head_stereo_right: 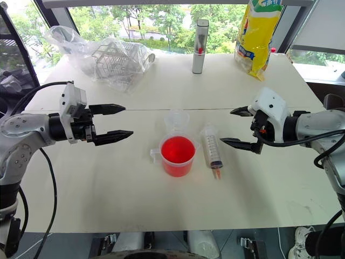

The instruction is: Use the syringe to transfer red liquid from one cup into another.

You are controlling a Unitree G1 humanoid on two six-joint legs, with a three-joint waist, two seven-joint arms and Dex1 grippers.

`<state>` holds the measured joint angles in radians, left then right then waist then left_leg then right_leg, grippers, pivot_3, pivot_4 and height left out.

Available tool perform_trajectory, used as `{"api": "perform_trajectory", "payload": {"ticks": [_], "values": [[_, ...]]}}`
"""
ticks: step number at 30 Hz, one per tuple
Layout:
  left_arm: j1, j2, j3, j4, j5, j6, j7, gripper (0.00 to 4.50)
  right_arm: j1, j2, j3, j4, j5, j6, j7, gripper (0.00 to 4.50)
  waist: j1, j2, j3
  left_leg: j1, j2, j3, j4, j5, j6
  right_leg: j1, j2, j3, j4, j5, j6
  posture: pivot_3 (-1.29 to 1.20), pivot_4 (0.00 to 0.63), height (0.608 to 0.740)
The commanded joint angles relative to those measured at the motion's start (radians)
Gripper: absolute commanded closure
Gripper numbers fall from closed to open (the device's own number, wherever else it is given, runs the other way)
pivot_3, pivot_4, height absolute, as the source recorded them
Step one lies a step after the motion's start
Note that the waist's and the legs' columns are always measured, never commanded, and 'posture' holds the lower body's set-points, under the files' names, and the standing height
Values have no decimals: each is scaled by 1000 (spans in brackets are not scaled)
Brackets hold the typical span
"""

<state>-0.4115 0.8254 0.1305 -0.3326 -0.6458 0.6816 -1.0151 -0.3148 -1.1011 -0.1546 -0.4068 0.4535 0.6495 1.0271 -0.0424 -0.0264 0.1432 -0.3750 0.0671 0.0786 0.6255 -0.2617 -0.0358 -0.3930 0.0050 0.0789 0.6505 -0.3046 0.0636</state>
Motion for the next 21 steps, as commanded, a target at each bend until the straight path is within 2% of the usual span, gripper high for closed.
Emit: {"api": "perform_trajectory", "payload": {"ticks": [1,21], "values": [[-17,6,10,-8,-14,-10,-8,0,-12,-16,-35,-23,8,1,-1,39,0,0,0,0,0,0,0,0,0,0,0,0,0,0,0,0,150,740],[-15,-5,16,-19,-17,-8,6,0,-21,-26,-15,-21,5,19,15,39,0,0,0,0,0,0,0,0,0,0,0,0,0,0,0,0,150,740]]}}
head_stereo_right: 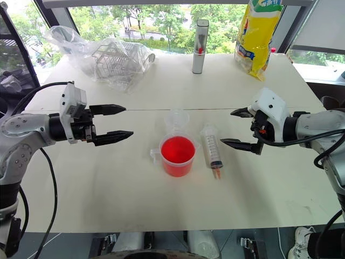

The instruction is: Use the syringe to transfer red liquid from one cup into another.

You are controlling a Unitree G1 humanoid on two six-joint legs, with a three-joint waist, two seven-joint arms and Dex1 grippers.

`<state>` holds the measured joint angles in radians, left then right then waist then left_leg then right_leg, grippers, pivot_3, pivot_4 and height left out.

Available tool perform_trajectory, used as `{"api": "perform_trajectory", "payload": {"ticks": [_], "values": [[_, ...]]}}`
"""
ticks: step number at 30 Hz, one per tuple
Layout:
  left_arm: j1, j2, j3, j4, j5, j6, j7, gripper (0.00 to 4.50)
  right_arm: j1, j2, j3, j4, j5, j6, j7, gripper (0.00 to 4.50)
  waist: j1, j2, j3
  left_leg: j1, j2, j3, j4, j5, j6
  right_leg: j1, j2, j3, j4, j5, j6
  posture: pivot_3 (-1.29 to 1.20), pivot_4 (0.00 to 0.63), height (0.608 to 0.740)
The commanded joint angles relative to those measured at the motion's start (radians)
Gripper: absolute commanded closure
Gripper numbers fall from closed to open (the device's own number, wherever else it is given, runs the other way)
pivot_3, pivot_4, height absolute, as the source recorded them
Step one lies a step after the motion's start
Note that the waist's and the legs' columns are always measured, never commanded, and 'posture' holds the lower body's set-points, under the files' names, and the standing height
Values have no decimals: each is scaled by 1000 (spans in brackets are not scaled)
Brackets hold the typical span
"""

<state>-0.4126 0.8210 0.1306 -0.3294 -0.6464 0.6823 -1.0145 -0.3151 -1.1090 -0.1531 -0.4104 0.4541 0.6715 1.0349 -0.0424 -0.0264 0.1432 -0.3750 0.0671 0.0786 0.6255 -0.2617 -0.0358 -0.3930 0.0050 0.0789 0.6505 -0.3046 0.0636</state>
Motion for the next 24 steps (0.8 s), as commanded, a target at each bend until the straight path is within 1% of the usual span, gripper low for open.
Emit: {"api": "perform_trajectory", "payload": {"ticks": [1,9,12,15,17,19,20,22,24], "values": [[-14,-2,14,-22,-17,-9,6,0,-19,-20,-15,-18,4,-4,10,39,0,0,0,0,0,0,0,0,0,0,0,0,0,0,0,0,150,740],[-16,-4,9,-20,-16,-12,8,0,-20,-22,-16,-16,1,-5,17,39,0,0,0,0,0,0,0,0,0,0,0,0,0,0,0,0,150,740],[-17,-5,7,-21,-15,-12,7,0,-28,-20,-12,-14,11,31,5,39,0,0,0,0,0,0,0,0,0,0,0,0,0,0,0,0,150,740],[-33,-12,-6,-8,-10,-16,3,0,-107,-4,31,16,33,169,-42,39,-2,0,0,0,0,0,0,0,0,0,0,0,0,0,0,0,150,740],[-45,-18,-18,3,-4,-23,-4,0,-153,-18,72,28,24,225,-46,39,-1,0,0,0,0,0,1,0,0,0,0,0,1,0,0,0,150,740],[-54,-27,-30,14,3,-31,-8,0,-213,-38,129,43,24,320,-47,39,0,0,0,0,0,0,1,0,0,0,0,0,1,0,0,0,150,740],[-58,-33,-37,20,7,-37,-9,0,-256,-47,181,52,3,383,-65,39,0,0,0,0,0,0,1,0,0,0,0,0,0,0,0,0,150,740],[-59,-49,-52,28,18,-52,-8,0,-372,-64,311,67,3,577,-63,39,-2,1,0,0,0,1,1,0,0,-1,-1,1,1,0,-1,0,150,740],[-56,-62,-60,31,25,-63,-4,0,-489,-8,367,108,34,774,-95,39,-2,1,0,-1,0,1,1,0,0,-2,-1,2,1,-2,-3,0,150,740]]}}
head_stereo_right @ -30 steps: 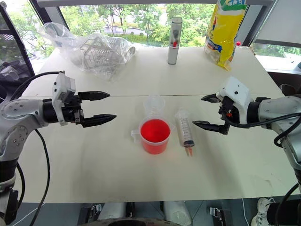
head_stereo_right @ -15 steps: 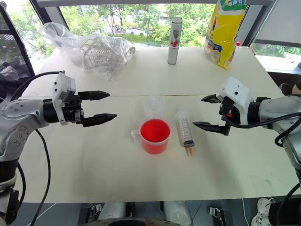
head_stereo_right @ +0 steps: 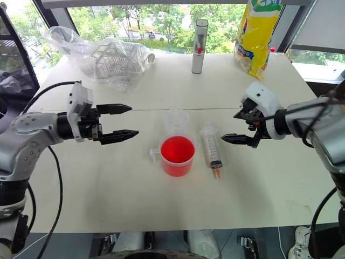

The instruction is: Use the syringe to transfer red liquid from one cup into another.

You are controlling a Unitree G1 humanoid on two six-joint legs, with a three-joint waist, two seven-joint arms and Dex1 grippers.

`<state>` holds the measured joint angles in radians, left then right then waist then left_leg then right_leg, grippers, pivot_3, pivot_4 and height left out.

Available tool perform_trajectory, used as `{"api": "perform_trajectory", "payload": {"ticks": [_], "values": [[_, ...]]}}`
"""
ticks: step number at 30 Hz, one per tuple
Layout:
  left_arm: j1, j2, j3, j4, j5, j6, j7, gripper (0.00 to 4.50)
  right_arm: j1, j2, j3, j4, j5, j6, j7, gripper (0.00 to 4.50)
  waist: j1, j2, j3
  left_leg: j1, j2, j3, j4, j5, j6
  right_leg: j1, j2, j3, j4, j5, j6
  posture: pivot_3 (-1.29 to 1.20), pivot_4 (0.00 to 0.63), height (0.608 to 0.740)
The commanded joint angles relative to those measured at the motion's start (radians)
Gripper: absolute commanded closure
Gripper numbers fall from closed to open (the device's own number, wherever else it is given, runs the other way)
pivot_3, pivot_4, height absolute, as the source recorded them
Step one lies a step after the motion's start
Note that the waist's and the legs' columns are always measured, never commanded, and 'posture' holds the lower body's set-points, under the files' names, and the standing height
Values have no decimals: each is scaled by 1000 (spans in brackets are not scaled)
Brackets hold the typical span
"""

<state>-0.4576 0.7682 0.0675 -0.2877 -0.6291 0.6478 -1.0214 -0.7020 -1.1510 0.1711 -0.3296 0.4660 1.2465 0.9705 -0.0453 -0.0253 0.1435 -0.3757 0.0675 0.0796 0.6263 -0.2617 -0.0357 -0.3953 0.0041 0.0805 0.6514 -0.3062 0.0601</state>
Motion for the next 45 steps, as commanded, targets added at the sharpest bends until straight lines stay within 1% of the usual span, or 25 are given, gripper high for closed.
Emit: {"api": "perform_trajectory", "payload": {"ticks": [1,3,8,12,13,18,21,24,28,34,38,45], "values": [[-7,-16,1,-12,10,-34,6,0,-164,64,83,66,43,284,-39,39,-1,0,0,0,0,0,0,0,0,0,0,0,0,0,0,0,150,740],[-1,-27,-2,-18,12,-39,14,0,-256,109,164,170,74,360,-77,39,-1,0,0,-1,0,0,-1,0,0,-1,0,0,0,0,-1,0,150,740],[10,-36,-4,-31,15,-44,27,0,-395,200,292,412,151,368,-208,39,2,0,0,-2,0,0,-1,0,0,-3,1,0,1,0,-1,0,150,740],[28,-23,18,-53,11,-40,44,0,-488,333,366,600,191,368,-324,39,-2,0,-1,-14,0,0,3,0,0,-13,1,0,2,2,3,0,150,740],[34,-19,24,-61,9,-37,48,0,-502,360,377,638,203,368,-352,39,-4,0,-1,-14,0,0,3,0,0,-14,1,0,3,3,3,0,150,740],[53,-4,39,-86,2,-30,67,0,-550,416,419,753,311,368,-452,39,4,0,-1,-14,0,-1,3,0,0,-14,1,-2,5,3,2,0,150,740],[61,3,44,-96,-3,-29,77,0,-567,440,435,803,373,368,-529,39,1,0,-1,-15,0,-1,4,0,0,-14,1,-2,5,3,3,0,150,740],[64,7,46,-99,-2,-29,85,0,-569,489,419,882,401,368,-658,39,0,0,-1,-14,-1,-1,4,0,0,-14,1,-2,5,3,3,0,150,740],[67,9,49,-106,-3,-28,92,0,-566,529,405,936,473,368,-801,39,-1,0,-1,-15,-1,-1,4,0,1,-14,1,-2,6,3,3,0,150,740],[63,8,50,-100,2,-31,95,0,-552,549,398,973,607,368,-988,39,-1,0,-1,-15,0,-1,4,0,0,-14,1,-2,6,3,3,0,150,740],[62,5,48,-98,4,-34,97,0,-531,528,418,960,765,368,-1118,39,-1,0,-1,-15,0,-1,4,0,0,-14,2,-2,6,3,3,0,150,740],[63,-1,43,-87,11,-49,96,0,-483,515,379,970,1027,368,-1437,39,-2,-1,-2,-15,0,-2,3,0,0,-14,2,-2,6,3,3,0,150,740]]}}
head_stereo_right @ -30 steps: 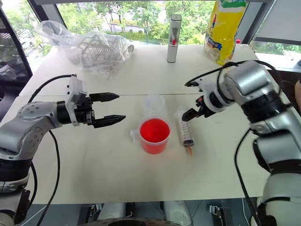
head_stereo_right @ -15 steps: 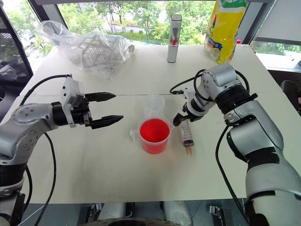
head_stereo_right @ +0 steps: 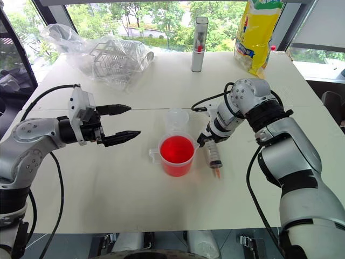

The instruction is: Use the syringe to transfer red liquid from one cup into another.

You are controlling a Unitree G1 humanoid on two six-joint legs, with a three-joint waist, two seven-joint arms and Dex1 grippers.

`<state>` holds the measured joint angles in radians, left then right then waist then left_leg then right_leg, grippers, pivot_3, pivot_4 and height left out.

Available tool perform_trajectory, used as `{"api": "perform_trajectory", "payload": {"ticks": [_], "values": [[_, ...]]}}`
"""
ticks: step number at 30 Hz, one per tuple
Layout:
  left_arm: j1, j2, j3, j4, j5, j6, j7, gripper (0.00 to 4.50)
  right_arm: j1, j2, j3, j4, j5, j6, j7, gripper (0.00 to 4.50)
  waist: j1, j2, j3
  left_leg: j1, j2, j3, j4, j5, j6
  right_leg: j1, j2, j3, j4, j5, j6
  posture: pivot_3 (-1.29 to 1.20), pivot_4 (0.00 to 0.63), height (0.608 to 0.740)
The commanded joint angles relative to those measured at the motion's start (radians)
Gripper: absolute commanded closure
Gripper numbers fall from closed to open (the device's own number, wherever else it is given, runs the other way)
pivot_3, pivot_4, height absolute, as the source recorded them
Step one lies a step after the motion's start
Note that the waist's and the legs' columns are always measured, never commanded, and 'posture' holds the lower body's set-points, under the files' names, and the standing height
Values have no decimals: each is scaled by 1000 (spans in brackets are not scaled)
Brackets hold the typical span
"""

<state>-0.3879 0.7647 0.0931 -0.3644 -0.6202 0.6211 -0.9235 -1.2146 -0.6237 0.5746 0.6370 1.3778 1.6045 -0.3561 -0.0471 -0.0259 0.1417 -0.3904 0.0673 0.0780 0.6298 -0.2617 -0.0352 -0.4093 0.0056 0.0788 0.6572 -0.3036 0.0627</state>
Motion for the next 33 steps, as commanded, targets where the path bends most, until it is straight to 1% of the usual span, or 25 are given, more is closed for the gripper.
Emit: {"api": "perform_trajectory", "payload": {"ticks": [1,7,8,10,11,14,15,21,25,27,30,33], "values": [[-6,2,17,-8,3,-25,-4,0,37,-13,-33,5,145,10,-151,39,0,0,0,0,0,0,0,0,0,0,0,0,0,0,0,0,150,740],[-3,0,14,1,6,-39,-7,0,76,-8,-88,-21,281,10,-335,39,1,-1,-1,0,0,0,0,0,0,0,0,0,-1,0,0,0,150,740],[-3,1,14,1,5,-41,-8,0,82,-6,-95,-29,297,10,-357,263,1,-1,-1,0,0,0,0,0,0,0,0,0,-1,0,0,0,150,740],[-2,1,14,3,6,-44,-9,0,94,-4,-109,-44,322,10,-396,866,0,-1,-1,0,0,0,0,0,0,0,0,0,-1,0,0,0,150,740],[-2,1,14,4,7,-45,-10,0,98,-2,-115,-47,332,10,-413,1313,0,-1,-1,0,0,-1,0,0,0,0,0,0,-1,0,0,0,150,740],[-2,1,14,6,8,-47,-11,0,111,2,-130,-61,355,10,-450,2880,-6,-1,-1,0,0,-1,0,0,0,0,0,0,-1,0,0,0,150,740],[-1,1,15,6,8,-47,-12,0,115,3,-135,-65,363,10,-463,3112,-9,-1,-1,0,1,-1,-1,0,0,0,0,0,-1,0,0,0,150,740],[0,2,18,7,7,-50,-14,0,137,-10,-163,-100,386,10,-507,3118,-18,-1,-1,0,1,-1,-1,0,0,0,0,0,-1,0,0,0,150,740],[-6,1,15,12,7,-49,-15,0,134,-66,-265,-137,334,9,-469,3118,-18,0,-1,-1,1,-1,-1,0,0,0,0,0,-2,0,0,0,150,740],[-10,1,13,17,8,-51,-18,0,157,-94,-317,-273,248,-26,-404,3118,-19,0,0,-1,0,-1,-1,0,0,0,0,0,-3,0,0,0,150,740],[-20,1,8,29,12,-56,-26,0,184,-119,-381,-354,190,-27,-337,3118,-21,0,0,-1,0,-1,-2,0,0,0,0,0,-3,0,0,0,150,740],[-41,-2,-3,48,20,-63,-38,0,210,-159,-412,-505,14,-114,-175,3118,-21,1,0,-1,1,-1,-3,0,0,0,0,0,-3,0,0,0,150,740]]}}
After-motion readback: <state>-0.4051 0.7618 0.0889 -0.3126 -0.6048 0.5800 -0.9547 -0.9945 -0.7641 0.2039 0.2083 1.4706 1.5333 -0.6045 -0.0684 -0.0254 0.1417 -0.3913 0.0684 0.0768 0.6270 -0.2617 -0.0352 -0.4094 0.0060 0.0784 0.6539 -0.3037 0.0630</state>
